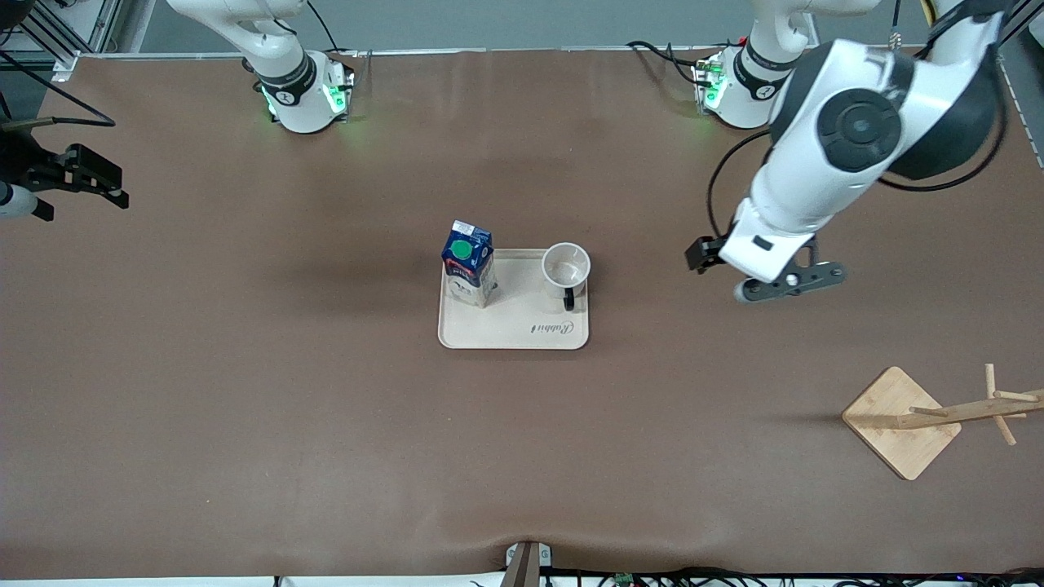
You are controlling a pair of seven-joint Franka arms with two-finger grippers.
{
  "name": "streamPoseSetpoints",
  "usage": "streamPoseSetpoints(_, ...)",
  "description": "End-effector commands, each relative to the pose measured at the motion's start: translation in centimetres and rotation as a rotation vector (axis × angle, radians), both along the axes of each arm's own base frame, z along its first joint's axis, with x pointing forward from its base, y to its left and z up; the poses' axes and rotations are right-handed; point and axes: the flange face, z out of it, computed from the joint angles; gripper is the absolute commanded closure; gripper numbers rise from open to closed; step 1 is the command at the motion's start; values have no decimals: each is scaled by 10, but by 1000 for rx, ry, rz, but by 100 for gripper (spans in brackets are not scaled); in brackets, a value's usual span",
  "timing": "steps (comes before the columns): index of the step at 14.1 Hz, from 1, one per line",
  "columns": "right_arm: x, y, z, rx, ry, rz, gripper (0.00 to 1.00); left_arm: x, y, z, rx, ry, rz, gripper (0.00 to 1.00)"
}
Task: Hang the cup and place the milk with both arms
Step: 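Reach the left gripper down to the white mug on the tray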
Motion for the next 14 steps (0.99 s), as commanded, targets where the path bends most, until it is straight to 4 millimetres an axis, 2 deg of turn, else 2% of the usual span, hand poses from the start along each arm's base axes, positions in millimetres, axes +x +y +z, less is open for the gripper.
streamPoseSetpoints(1, 5, -6, -1, 2, -1, 5, 0, -22, -26, -29, -38, -24, 48, 0)
streamPoseSetpoints(3, 6, -7, 0, 4, -2, 2, 0, -32, -60, -64, -54, -4, 61, 0)
streamPoseSetpoints(7, 12, -4, -8, 5, 16, 9, 0, -68, -139, -135, -86, 0, 90, 0)
streamPoseSetpoints(10, 11, -3, -8, 5, 18, 11, 0, -75, -154, -181, -40, 2, 52, 0)
streamPoseSetpoints(11, 11, -4, -8, 5, 18, 9, 0, -78, -158, -189, -35, 14, 44, 8)
streamPoseSetpoints(13, 11, -4, -8, 5, 18, 8, 0, -83, -163, -209, -29, 39, 40, 38)
streamPoseSetpoints(14, 11, -4, -8, 5, 18, 8, 0, -89, -168, -218, -20, 53, 37, 49)
